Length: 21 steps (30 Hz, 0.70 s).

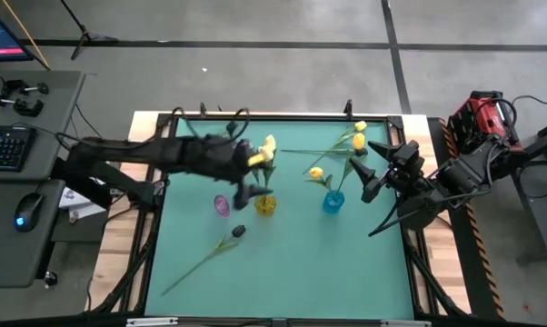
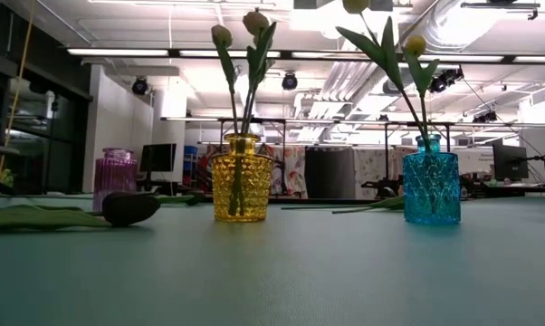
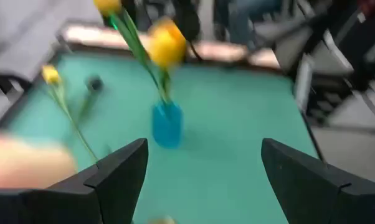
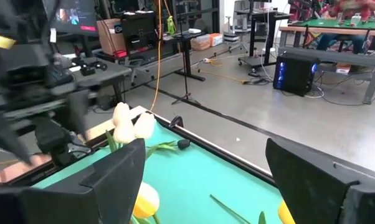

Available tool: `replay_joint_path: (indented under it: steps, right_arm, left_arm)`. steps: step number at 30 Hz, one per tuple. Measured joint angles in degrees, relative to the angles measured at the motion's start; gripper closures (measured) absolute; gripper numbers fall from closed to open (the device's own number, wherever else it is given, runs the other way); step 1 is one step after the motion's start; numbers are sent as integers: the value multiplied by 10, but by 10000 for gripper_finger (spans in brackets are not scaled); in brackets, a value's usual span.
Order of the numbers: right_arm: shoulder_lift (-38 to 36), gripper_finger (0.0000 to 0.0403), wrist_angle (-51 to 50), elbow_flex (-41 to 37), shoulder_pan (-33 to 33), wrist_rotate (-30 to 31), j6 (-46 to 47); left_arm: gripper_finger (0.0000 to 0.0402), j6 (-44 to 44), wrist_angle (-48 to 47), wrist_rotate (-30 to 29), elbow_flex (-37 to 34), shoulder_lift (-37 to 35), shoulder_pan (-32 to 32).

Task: Sort flowers into vase by color
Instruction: Put the bottom left black flower into the purple vase

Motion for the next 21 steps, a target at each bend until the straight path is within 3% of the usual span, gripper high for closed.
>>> replay_joint_path:
  steps: [5, 12, 16, 21]
  right_arm:
    - [0, 82, 0, 0, 0, -13, 1]
    - [0, 82, 0, 0, 0, -24, 2]
    - [0, 82, 0, 0, 0, -24, 2]
    - [0, 82, 0, 0, 0, -25, 2]
  left_arm:
    - [100, -110, -121, -42, -73, -71, -85]
    - [101, -416, -161, -79, -262, -147, -237]
    - [101, -526, -160, -63, -327, -122, -293]
    - [101, -546, -155, -29, -337, -31, -304]
